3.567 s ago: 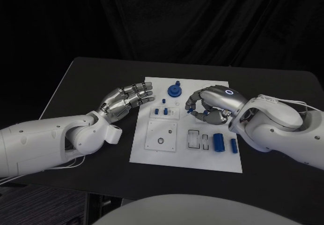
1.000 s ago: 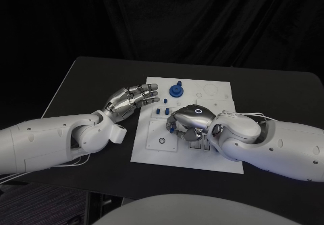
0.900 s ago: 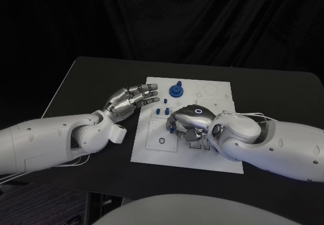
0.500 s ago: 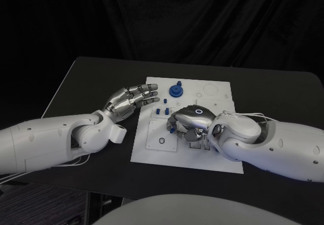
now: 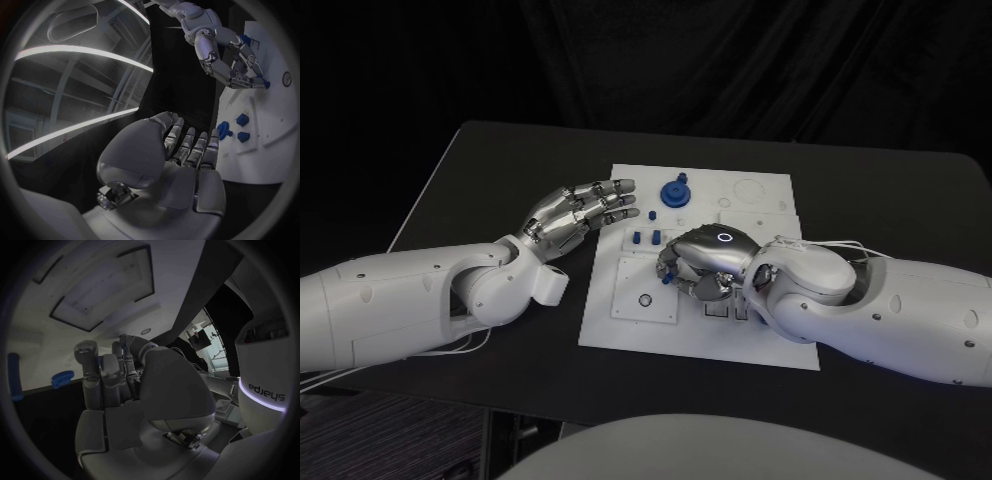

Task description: Assemble the parts on the task board

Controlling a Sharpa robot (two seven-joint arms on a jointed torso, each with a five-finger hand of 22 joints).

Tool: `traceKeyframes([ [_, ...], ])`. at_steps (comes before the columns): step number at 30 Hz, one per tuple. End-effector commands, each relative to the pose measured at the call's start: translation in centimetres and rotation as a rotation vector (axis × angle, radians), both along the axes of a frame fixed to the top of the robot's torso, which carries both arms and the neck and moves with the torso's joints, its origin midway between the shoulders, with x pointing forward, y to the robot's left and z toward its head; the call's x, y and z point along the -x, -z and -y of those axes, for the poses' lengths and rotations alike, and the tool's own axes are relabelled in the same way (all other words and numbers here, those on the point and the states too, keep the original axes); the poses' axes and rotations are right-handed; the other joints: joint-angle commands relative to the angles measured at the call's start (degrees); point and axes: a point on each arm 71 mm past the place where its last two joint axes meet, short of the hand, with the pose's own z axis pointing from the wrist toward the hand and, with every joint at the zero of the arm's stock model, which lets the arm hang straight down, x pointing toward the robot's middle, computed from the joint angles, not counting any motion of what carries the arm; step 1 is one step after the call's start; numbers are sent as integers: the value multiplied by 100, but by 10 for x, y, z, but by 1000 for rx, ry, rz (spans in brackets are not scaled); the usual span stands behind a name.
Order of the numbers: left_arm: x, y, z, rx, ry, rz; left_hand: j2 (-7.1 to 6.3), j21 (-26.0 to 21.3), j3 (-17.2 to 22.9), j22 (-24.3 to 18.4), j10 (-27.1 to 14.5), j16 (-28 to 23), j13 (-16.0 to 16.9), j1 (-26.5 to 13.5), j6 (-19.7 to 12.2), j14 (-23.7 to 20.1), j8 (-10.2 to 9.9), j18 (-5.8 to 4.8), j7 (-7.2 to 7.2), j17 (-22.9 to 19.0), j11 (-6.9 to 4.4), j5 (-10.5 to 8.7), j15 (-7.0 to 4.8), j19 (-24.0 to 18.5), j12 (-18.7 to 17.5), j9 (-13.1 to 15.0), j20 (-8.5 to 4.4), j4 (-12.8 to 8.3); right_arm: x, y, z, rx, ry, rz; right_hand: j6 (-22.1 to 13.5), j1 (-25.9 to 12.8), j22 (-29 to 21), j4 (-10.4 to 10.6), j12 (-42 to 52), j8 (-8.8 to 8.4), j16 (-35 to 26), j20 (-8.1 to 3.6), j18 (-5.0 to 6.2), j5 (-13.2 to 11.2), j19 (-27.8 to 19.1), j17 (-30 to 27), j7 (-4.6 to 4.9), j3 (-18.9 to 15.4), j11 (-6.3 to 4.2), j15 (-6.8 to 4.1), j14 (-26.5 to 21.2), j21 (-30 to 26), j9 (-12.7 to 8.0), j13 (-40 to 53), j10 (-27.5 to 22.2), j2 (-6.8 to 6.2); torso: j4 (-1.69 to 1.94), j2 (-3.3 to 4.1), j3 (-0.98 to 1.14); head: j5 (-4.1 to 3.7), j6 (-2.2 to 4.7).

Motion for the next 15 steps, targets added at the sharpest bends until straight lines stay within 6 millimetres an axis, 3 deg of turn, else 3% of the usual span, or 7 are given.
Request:
traceKeyframes([
  [1,1,-3,1,42,5,33,8,27,31,0,21,32,5,-58,29,8,36,-88,12,5,-3,-9,-1,47,21,8,-9,-8,0,2,0,5,8,-4,18,3,463,-41,-28,-29,-20,-9,-5,26,-41,-5,26,0,16,-3,-21,-19,1,3,21,-66,-8,-1,0,8,-1],
  [10,1,-2,0,40,8,28,10,28,36,4,23,30,5,-61,33,6,37,-88,16,5,-1,-9,-1,51,24,8,-9,-7,1,8,-2,10,2,-16,20,2,460,-41,-29,-32,-23,-9,-3,29,-49,-9,27,0,17,-1,-26,-30,0,1,19,-66,-2,-1,-2,21,-1],
  [15,1,-2,0,39,10,25,11,29,39,12,28,33,6,-63,39,7,38,-88,19,5,1,-10,-1,58,32,9,-9,-6,2,9,-3,8,-6,-20,-50,-55,446,-14,-60,-136,-37,8,1,-49,-96,-49,51,-14,42,23,-64,-74,-46,-21,-35,-84,1,-1,-1,18,-1],
])
